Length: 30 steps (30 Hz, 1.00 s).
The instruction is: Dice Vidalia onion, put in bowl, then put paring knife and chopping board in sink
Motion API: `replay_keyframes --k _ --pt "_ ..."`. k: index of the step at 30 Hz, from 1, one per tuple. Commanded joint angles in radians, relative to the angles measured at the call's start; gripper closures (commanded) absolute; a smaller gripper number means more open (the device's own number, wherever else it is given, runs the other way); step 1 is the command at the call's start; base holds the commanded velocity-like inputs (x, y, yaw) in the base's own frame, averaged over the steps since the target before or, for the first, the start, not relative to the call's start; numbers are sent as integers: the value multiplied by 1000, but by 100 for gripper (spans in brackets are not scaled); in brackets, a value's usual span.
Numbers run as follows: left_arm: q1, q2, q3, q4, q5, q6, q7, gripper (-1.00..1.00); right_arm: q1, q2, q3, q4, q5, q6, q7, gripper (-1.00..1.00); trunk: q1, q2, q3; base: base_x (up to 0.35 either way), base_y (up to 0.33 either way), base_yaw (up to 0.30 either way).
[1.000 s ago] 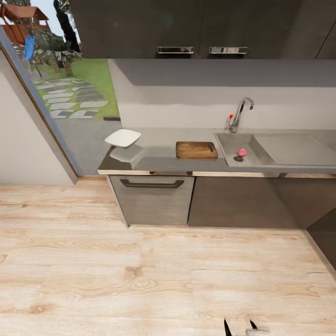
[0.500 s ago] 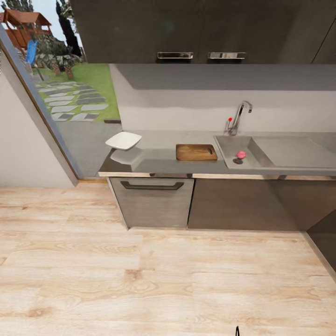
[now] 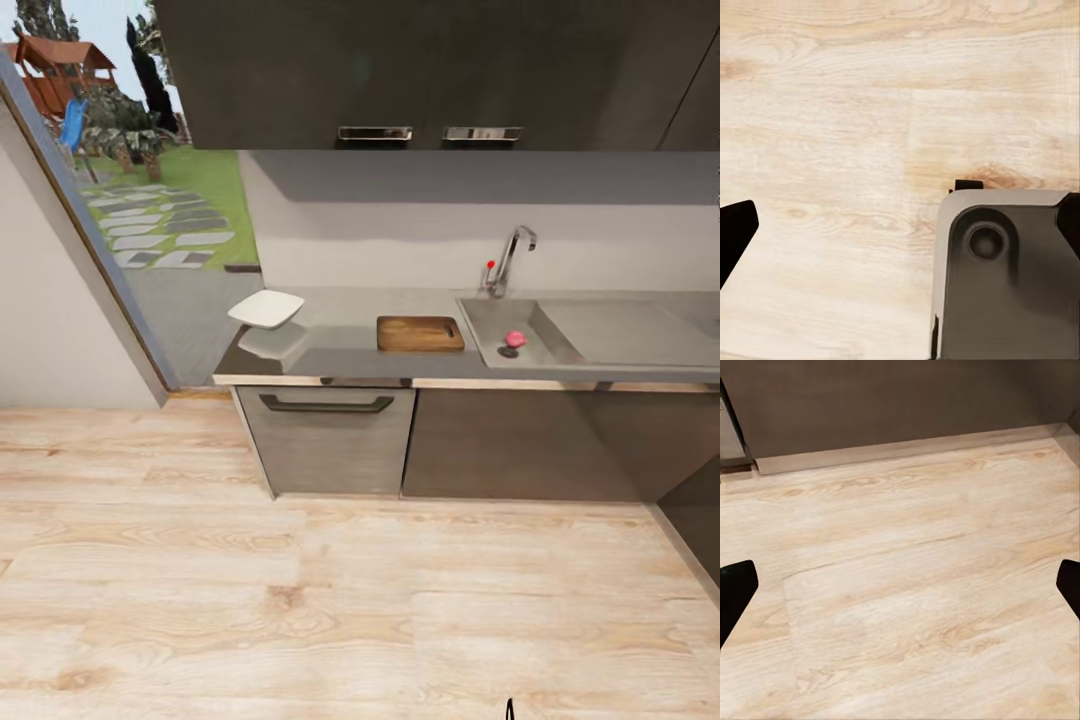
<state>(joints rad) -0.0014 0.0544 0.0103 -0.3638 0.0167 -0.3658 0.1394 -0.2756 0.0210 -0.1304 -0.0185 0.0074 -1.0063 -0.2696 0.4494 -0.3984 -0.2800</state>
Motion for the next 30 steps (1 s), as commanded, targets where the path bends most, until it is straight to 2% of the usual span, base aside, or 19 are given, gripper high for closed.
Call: replay_keyframes --k 1,5,30 --pt "0 3 0 0 2 -2 1 -100 -1 0 -6 0 1 -4 3 -100 1 -2 0 0 0 0" --pt "0 9 0 0 2 -2 2 -100 -1 -5 -5 0 2 -4 3 -100 1 -2 6 0 0 0" --pt "0 3 0 10 2 -2 2 -100 -1 -6 -2 0 3 -3 3 -100 1 -2 46 0 0 0"
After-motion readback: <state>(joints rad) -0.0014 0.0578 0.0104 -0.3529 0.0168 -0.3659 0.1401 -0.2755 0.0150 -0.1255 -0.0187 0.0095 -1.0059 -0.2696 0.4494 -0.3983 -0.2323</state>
